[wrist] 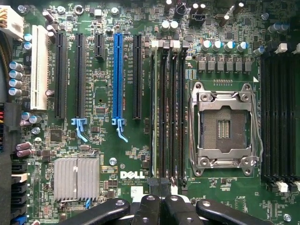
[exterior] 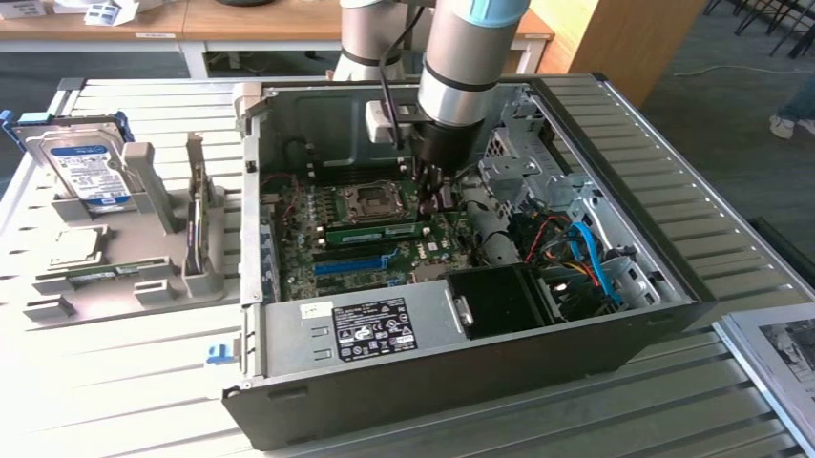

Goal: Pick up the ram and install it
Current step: 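Press down the ram until it locks into place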

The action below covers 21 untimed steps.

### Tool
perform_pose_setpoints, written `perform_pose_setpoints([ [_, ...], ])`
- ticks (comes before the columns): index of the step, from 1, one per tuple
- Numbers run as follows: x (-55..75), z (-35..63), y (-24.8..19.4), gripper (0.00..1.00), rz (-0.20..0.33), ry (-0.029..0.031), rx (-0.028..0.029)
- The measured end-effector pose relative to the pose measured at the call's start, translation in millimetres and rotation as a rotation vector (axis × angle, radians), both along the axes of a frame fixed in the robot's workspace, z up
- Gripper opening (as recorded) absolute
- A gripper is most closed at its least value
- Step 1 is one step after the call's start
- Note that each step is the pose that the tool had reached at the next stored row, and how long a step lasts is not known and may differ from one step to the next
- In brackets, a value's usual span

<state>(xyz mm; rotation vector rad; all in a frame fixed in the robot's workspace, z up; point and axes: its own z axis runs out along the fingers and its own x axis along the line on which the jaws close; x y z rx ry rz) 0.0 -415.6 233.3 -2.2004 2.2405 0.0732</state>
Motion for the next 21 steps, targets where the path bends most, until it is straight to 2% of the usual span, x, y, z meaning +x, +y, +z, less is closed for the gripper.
perform_pose_setpoints([
  [21,0.0,-6.5,-0.1,0.10,0.000,0.0000,-0.0002],
])
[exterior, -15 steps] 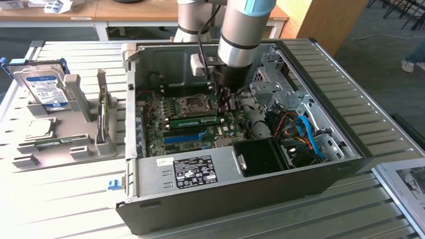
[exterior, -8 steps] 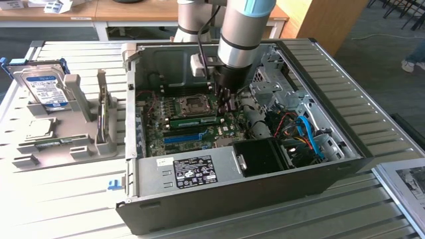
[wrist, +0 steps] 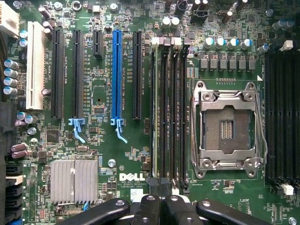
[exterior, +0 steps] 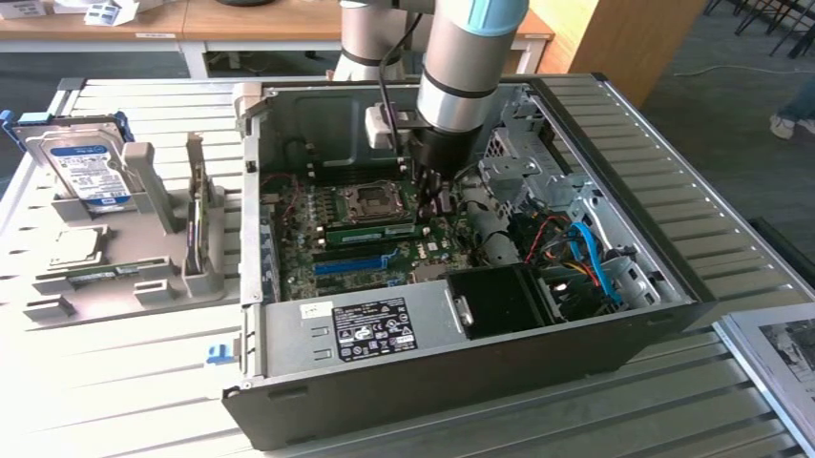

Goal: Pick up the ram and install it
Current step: 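Press down the ram until it locks into place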

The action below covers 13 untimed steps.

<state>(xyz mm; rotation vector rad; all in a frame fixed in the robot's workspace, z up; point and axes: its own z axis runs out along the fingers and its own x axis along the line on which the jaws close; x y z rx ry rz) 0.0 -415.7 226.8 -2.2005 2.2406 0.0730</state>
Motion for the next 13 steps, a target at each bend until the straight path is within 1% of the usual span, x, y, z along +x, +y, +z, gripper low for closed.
perform_pose_setpoints([
  [13,0.0,-2.5,0.0,0.10,0.000,-0.0001,0.0002],
])
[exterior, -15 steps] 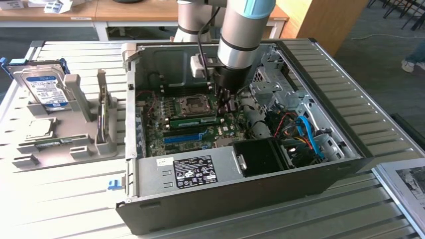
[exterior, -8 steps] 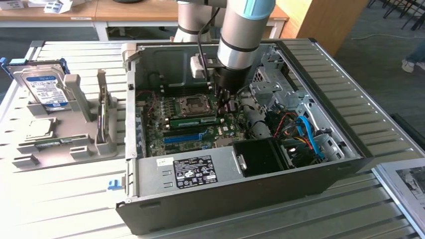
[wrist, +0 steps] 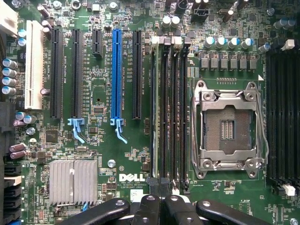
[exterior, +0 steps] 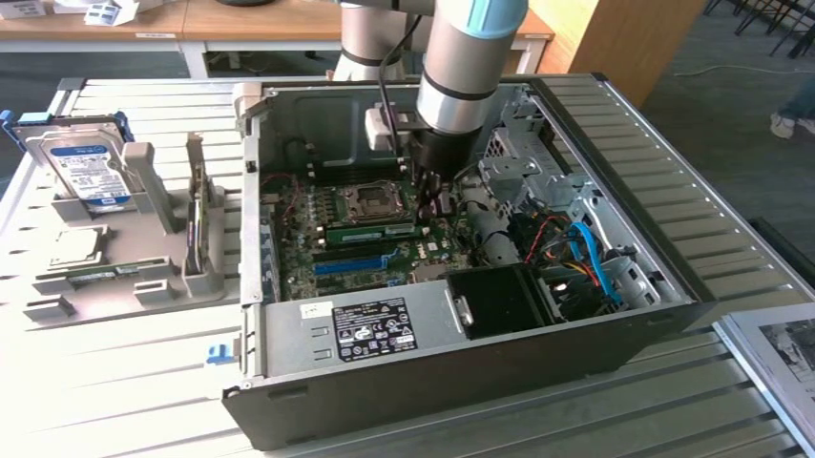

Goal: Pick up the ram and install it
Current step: 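Press down the ram until it locks into place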

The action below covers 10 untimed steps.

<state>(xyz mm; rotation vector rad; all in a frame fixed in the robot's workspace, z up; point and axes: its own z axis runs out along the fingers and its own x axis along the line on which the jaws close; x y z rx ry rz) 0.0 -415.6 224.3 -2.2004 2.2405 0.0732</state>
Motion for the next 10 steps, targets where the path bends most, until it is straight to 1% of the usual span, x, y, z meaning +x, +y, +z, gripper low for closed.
perform_pose_setpoints([
  [10,0.0,-1.3,0.0,0.10,0.000,0.0000,-0.0003],
])
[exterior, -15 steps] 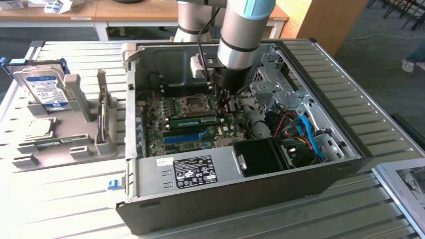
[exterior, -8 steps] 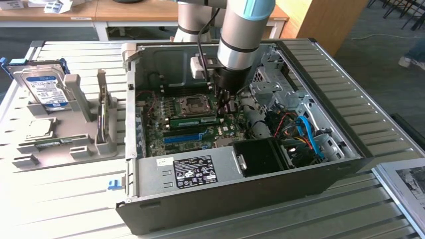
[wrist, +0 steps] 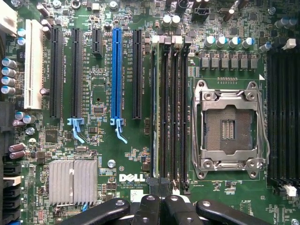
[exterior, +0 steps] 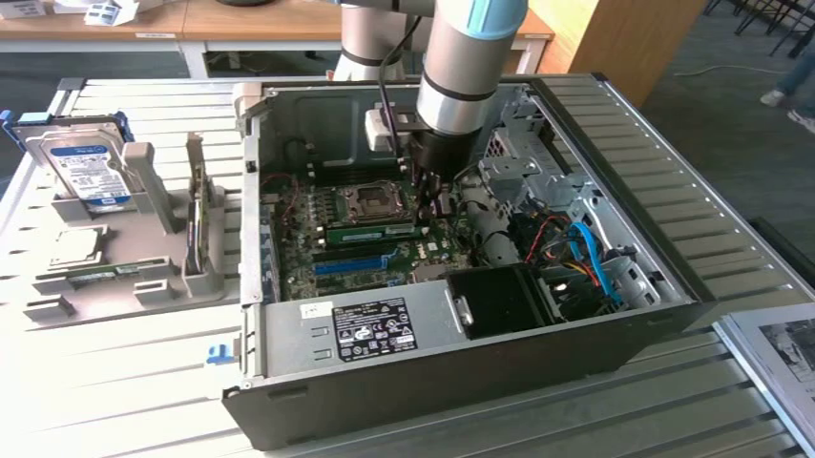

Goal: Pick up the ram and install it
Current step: 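Press down the ram until it locks into place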

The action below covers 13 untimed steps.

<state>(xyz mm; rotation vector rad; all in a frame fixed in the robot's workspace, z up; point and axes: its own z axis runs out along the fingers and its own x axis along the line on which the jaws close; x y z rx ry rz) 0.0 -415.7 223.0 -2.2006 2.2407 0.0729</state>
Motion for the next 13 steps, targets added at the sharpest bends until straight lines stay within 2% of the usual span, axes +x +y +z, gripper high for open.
perform_pose_setpoints([
  [13,0.0,-0.9,0.0,0.10,0.000,0.0001,0.0001],
])
